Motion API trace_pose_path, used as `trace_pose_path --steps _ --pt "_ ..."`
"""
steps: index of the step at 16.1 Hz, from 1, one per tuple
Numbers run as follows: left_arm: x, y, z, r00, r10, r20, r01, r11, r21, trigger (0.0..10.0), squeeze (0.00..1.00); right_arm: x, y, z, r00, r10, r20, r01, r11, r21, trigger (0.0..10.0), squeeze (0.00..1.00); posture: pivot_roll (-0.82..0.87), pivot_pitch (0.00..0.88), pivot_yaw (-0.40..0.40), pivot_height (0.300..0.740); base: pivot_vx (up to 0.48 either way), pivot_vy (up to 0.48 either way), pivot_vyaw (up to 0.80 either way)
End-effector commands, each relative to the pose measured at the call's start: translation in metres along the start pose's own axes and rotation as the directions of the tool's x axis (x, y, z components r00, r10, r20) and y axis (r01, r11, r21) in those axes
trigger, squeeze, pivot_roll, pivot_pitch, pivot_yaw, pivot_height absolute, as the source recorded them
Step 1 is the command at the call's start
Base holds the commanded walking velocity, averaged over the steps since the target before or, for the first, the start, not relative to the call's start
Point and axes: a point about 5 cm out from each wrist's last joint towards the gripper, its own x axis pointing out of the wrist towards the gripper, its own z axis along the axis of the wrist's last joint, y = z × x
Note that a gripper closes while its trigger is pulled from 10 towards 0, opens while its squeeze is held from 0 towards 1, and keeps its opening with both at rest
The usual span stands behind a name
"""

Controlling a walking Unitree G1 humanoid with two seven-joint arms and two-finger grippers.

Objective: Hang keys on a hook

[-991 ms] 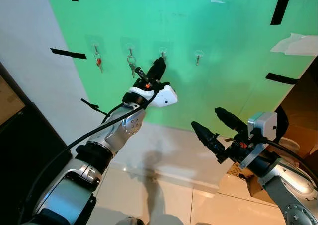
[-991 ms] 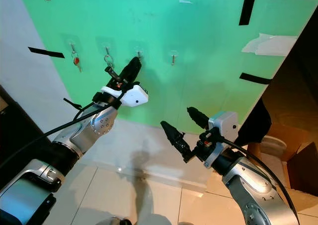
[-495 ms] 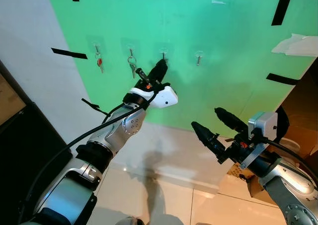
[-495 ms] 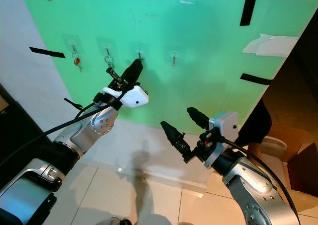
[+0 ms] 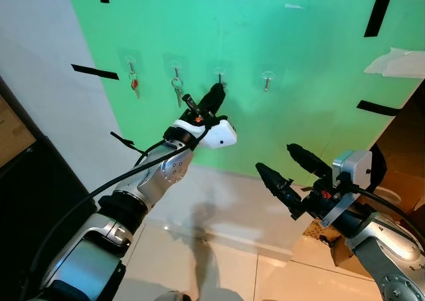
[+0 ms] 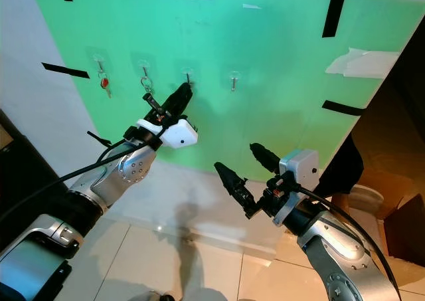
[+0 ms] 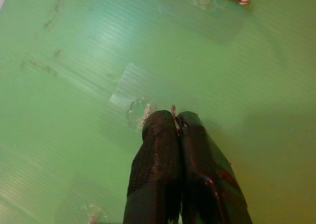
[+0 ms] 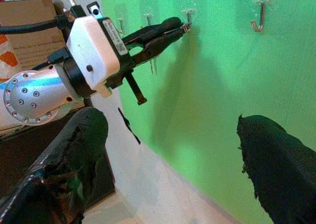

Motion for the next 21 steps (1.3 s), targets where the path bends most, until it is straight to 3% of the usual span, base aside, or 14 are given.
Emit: trace_pose_path --steps 1,6,8,11,14,18,19,21 --pt "-0.01 -0.023 0.003 0.992 -0.129 0.016 0.128 0.991 0.041 10.0 0.0 -0.001 0.002 0.004 1.0 0.007 0.012 -0.007 1.0 -0.021 10.0 0.0 -0.25 0.0 0.031 0.74 0.0 0.0 0.0" --pt "-0.013 -0.022 -0.013 0.986 -0.15 -0.077 0.159 0.98 0.119 10.0 0.0 0.0 0.001 0.003 1.0 0.004 0.009 -0.004 1.0 -0.026 10.0 0.0 -0.24 0.0 0.026 0.74 0.0 0.0 0.0" --pt "-0.012 -0.018 -0.022 0.982 -0.143 -0.124 0.167 0.963 0.209 10.0 0.0 0.002 0.0 0.002 1.0 0.0 0.007 0.0 1.0 -0.029 10.0 0.0 -0.24 0.0 0.025 0.74 0.0 0.0 0.0" --pt "-0.005 -0.003 -0.023 0.993 -0.051 -0.109 0.08 0.954 0.289 10.0 0.0 0.004 0.0 0.002 1.0 -0.003 0.009 0.003 1.0 -0.031 10.0 0.0 -0.23 0.0 0.024 0.74 0.0 0.0 0.0" --pt "-0.007 -0.015 -0.027 0.979 -0.15 -0.14 0.191 0.912 0.363 10.0 0.0 0.005 -0.001 0.002 1.0 -0.009 0.009 0.009 0.999 -0.035 10.0 0.0 -0.23 0.0 0.024 0.74 0.0 0.0 0.0" --pt "-0.003 -0.016 -0.023 0.981 -0.151 -0.121 0.185 0.915 0.358 10.0 0.0 0.004 -0.002 0.003 1.0 -0.015 0.012 0.015 0.999 -0.037 10.0 0.0 -0.24 0.0 0.029 0.74 0.0 0.0 0.0" --pt "-0.001 -0.015 -0.022 0.982 -0.142 -0.128 0.176 0.933 0.314 10.0 0.0 0.004 -0.002 0.003 1.0 -0.017 0.014 0.018 0.999 -0.037 10.0 0.0 -0.24 0.0 0.03 0.74 0.0 0.0 0.0" --pt "-0.001 -0.016 -0.022 0.98 -0.147 -0.131 0.18 0.937 0.3 10.0 0.0 0.004 -0.003 0.003 1.0 -0.019 0.014 0.02 0.999 -0.038 10.0 0.0 -0.24 0.0 0.029 0.74 0.0 0.0 0.0"
